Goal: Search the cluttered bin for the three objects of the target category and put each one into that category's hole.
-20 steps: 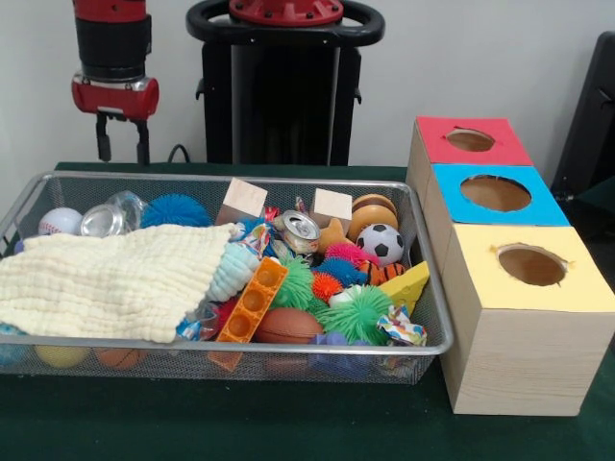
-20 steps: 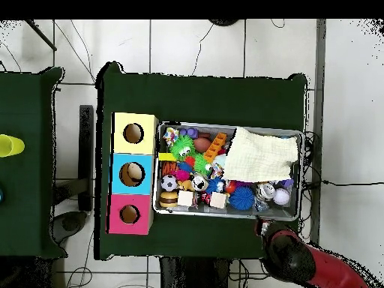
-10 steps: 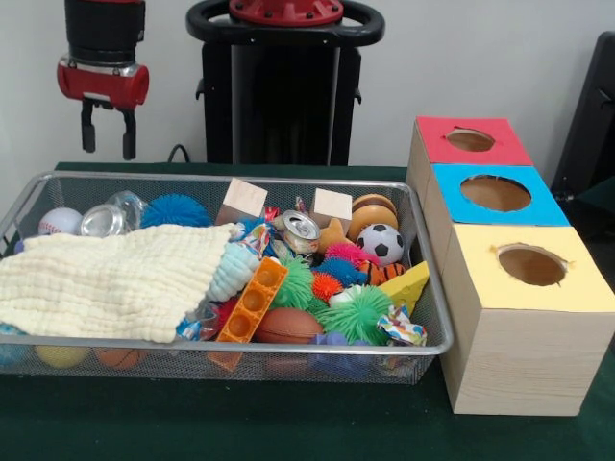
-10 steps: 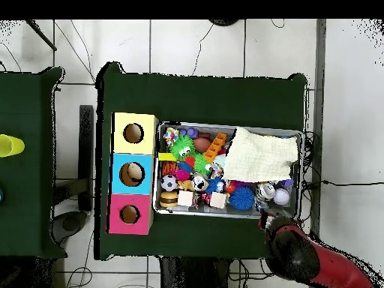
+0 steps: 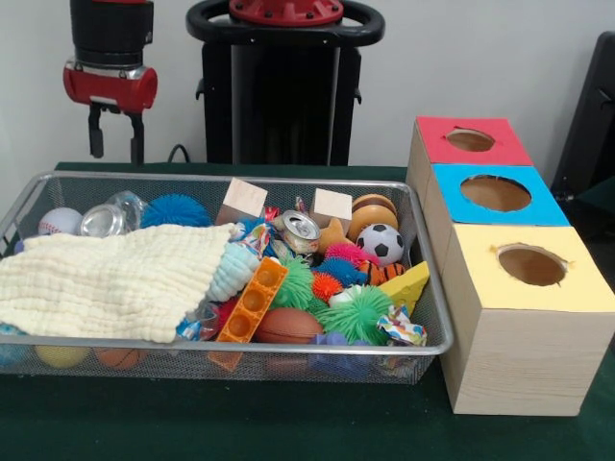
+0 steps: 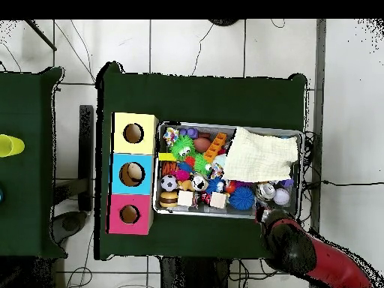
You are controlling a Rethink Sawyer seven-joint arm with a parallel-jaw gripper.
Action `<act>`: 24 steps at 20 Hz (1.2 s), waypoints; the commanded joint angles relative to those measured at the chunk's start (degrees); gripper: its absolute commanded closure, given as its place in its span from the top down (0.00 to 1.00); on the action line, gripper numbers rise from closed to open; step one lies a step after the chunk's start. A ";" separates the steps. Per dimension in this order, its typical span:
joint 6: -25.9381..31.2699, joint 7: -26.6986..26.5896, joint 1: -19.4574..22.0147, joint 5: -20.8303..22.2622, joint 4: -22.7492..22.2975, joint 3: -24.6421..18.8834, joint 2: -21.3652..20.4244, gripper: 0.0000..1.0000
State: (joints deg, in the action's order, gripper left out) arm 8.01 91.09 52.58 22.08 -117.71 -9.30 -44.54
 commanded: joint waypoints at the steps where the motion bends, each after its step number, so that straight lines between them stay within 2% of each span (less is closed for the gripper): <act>1: -2.07 8.48 -0.91 -3.12 5.99 -4.93 5.59 1.00; 15: -8.57 7.43 0.12 -0.89 9.75 -5.06 12.19 1.00; 24: -9.34 6.81 -0.52 -0.64 11.16 -3.42 12.87 1.00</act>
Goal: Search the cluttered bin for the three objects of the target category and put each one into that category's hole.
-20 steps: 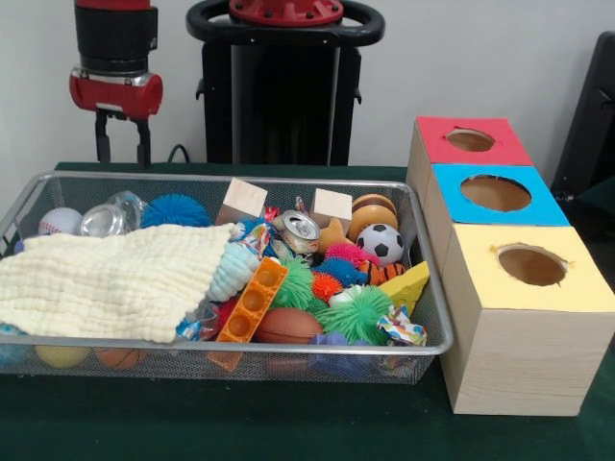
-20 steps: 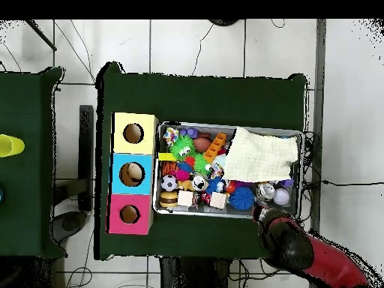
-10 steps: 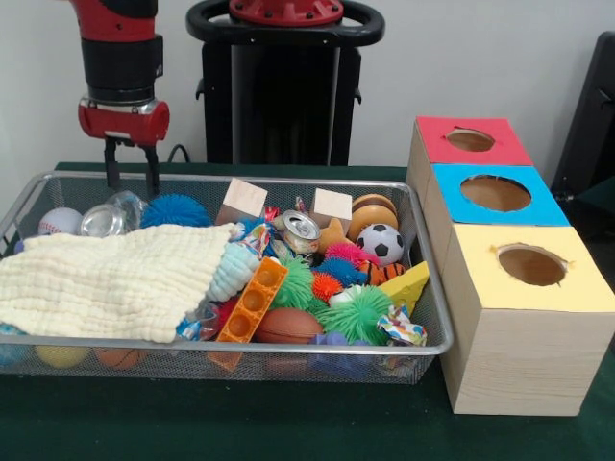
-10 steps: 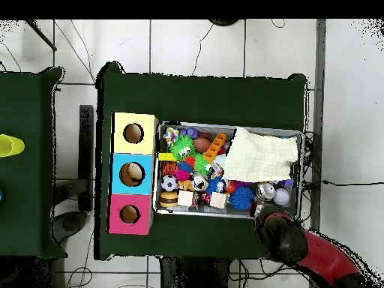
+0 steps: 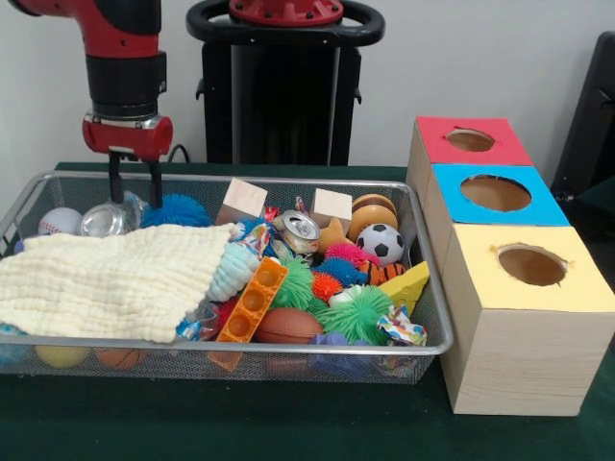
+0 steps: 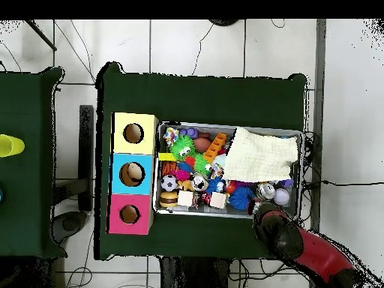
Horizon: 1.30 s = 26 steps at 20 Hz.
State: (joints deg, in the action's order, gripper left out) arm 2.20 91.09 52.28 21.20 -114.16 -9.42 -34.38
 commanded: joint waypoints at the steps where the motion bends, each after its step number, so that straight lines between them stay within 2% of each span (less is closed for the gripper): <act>1: -4.12 6.89 -0.20 0.45 7.65 -3.07 3.10 1.00; 6: -6.70 6.98 -1.87 1.25 9.76 -0.09 5.84 1.00; 16: 3.45 3.20 -5.74 1.17 11.96 4.34 2.85 1.00; 21: 4.99 2.50 -6.56 1.15 12.37 5.18 3.14 1.00; 26: 9.49 0.36 -7.33 1.71 12.43 5.65 0.51 1.00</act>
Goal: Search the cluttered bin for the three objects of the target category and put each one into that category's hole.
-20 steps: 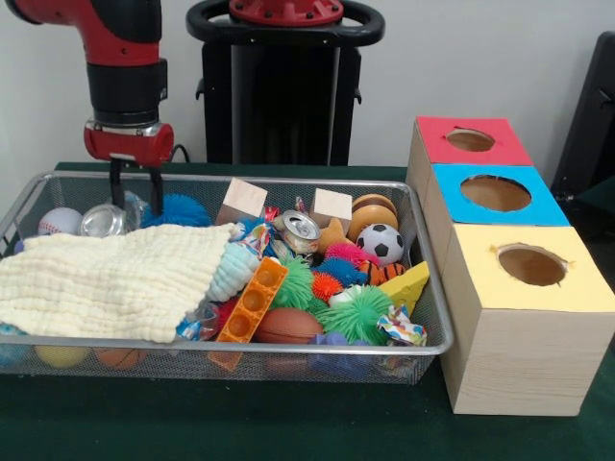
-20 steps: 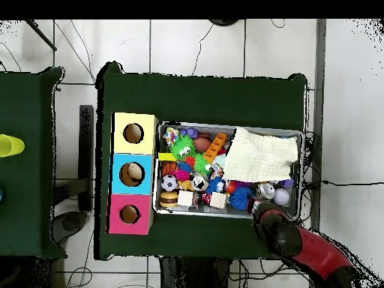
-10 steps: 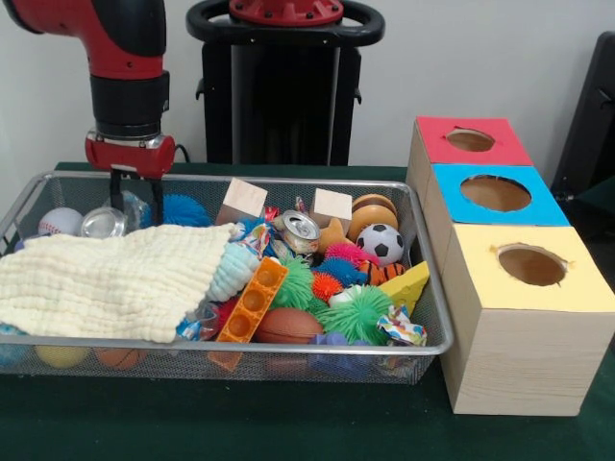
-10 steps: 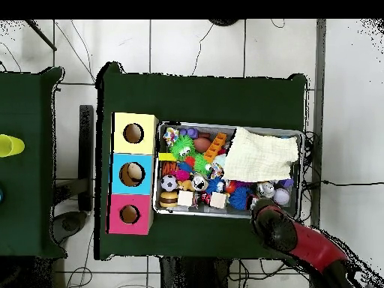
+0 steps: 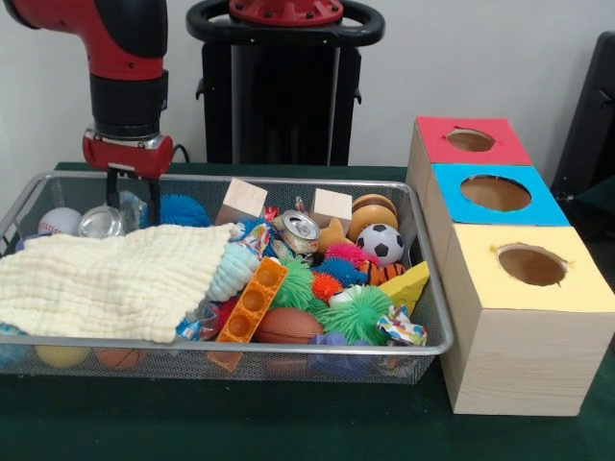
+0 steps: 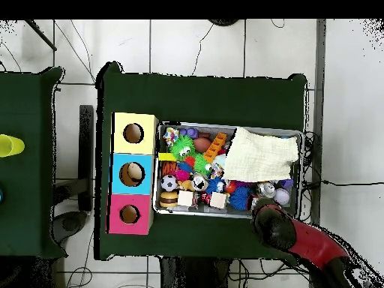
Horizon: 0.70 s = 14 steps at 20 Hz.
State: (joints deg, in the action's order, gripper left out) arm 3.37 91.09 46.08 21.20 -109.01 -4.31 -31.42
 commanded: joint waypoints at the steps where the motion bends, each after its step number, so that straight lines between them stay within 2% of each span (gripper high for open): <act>1: 8.74 0.25 -1.40 1.87 7.05 0.65 -3.01 1.00; 5: 9.86 -0.17 -2.21 2.80 7.17 0.84 -3.68 1.00; 14: 9.55 0.32 -2.60 4.37 6.14 1.90 -1.89 1.00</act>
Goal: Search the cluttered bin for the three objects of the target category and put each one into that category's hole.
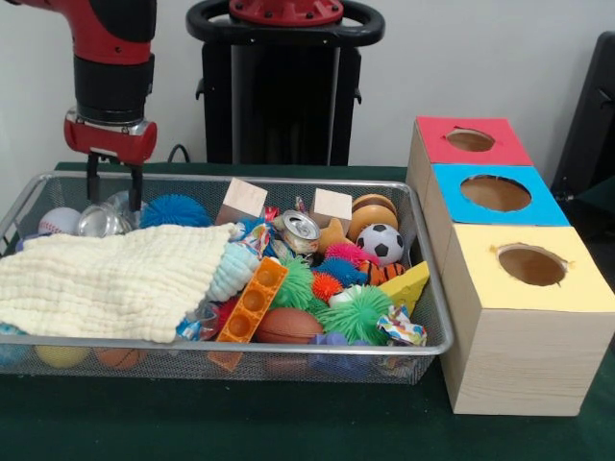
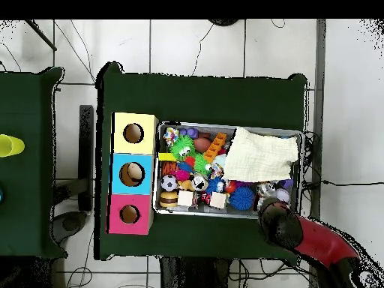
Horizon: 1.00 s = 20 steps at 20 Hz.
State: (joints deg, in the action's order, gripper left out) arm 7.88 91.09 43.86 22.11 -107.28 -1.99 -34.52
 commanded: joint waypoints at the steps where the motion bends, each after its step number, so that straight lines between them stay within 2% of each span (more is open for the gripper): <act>1: 4.83 0.41 -0.06 3.64 4.46 -0.54 1.84 1.00; 8: 3.56 1.77 -0.28 4.52 5.46 -0.09 6.84 1.00; 15: 3.65 1.46 -0.50 6.16 5.90 1.90 8.34 1.00; 20: 3.36 2.50 -4.21 7.64 8.58 6.03 9.91 1.00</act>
State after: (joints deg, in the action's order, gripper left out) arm 7.76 91.09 42.52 25.90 -104.92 1.70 -29.70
